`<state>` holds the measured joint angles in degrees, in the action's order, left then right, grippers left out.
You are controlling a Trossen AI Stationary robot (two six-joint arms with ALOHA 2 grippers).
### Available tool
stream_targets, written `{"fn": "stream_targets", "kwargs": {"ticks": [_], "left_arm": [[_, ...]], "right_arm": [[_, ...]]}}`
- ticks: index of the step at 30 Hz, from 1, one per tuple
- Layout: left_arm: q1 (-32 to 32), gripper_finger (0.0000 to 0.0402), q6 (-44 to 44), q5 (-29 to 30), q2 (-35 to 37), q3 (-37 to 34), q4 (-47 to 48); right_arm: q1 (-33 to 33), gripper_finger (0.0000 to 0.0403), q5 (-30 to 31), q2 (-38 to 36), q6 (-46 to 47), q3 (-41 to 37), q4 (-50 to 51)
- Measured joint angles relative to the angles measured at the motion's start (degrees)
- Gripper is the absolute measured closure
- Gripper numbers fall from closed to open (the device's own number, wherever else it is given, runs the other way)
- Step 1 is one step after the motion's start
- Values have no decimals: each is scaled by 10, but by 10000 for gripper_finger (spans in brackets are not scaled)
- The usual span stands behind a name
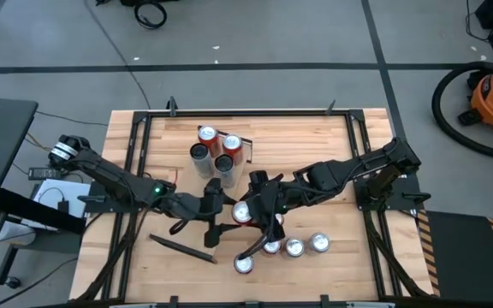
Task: Place canned beverage on shelf
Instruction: Put the top red soda can on the shelf
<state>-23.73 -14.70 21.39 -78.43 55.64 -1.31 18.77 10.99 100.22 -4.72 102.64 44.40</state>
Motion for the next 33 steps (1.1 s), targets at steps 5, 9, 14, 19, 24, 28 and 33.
{"fn": "stream_targets", "kwargs": {"ticks": [5, 9, 14, 19, 24, 28, 33], "left_arm": [[-18, 86, -14, 32, 20, 1, 32], [-33, 86, -20, 57, 33, 2, 68], [-44, 86, -63, 73, 50, 1, 143], [-62, 86, -117, 93, 73, 2, 208], [-83, 86, -148, 112, 109, 2, 258], [-86, 86, -176, 116, 127, 3, 311], [-85, 86, -192, 127, 127, 4, 355]], "right_arm": [[-17, 76, -21, 2, -28, -1, -38], [-35, 77, -54, 25, -38, 0, -77], [-44, 77, -58, 55, -64, 0, -122], [-57, 77, -64, 68, -82, -2, -161], [-73, 76, -83, 74, -88, -1, -198], [-84, 76, -89, 85, -99, 0, -216], [-95, 76, -88, 93, -119, 0, -218]]}}
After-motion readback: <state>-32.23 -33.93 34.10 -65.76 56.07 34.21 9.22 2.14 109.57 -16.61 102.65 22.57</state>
